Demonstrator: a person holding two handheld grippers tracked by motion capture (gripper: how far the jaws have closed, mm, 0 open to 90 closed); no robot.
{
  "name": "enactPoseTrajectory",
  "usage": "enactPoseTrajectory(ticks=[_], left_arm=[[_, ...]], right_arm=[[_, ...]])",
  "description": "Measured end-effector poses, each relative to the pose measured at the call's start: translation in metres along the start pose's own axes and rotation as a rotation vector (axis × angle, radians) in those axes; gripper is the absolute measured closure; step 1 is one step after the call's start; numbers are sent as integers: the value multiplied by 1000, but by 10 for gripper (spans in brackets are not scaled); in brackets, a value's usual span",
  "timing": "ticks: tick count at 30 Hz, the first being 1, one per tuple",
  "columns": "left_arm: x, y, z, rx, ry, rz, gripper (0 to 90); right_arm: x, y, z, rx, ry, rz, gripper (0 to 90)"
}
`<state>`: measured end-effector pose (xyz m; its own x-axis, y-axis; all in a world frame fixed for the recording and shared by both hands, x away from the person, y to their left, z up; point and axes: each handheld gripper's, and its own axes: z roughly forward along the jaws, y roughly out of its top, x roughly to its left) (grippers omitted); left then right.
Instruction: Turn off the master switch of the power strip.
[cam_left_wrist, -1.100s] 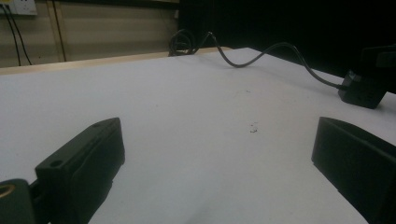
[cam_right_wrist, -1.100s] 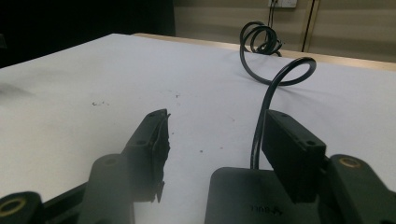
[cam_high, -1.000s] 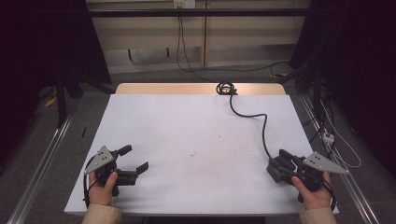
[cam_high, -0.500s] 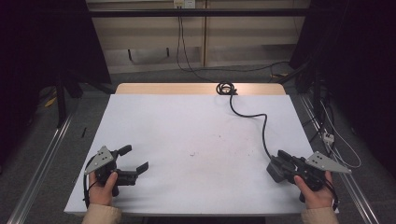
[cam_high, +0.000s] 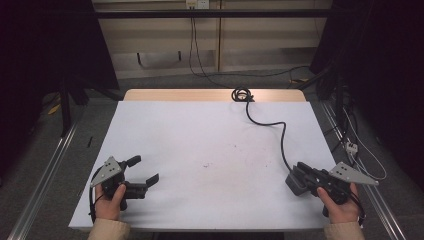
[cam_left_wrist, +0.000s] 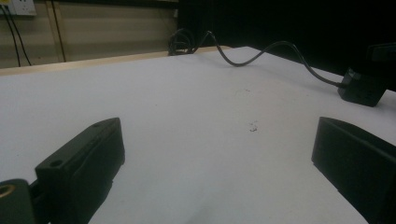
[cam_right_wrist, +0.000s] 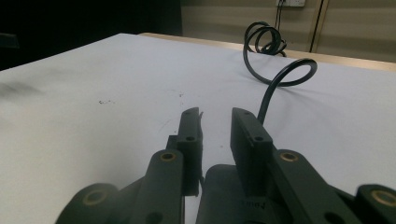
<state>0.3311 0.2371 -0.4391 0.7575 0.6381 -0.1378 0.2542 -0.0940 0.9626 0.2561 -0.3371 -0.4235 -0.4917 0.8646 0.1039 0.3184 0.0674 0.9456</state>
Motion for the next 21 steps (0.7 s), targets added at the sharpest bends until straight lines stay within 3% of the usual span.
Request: enactPoseTrajectory(ticks=[12, 21], left_arm=[[0, 0, 0, 1, 1, 1, 22], [0, 0, 0, -1, 2, -1, 22]], right_arm=[[-2, -1, -2, 4, 3, -9, 798], [-4, -2, -3, 13, -1, 20, 843]])
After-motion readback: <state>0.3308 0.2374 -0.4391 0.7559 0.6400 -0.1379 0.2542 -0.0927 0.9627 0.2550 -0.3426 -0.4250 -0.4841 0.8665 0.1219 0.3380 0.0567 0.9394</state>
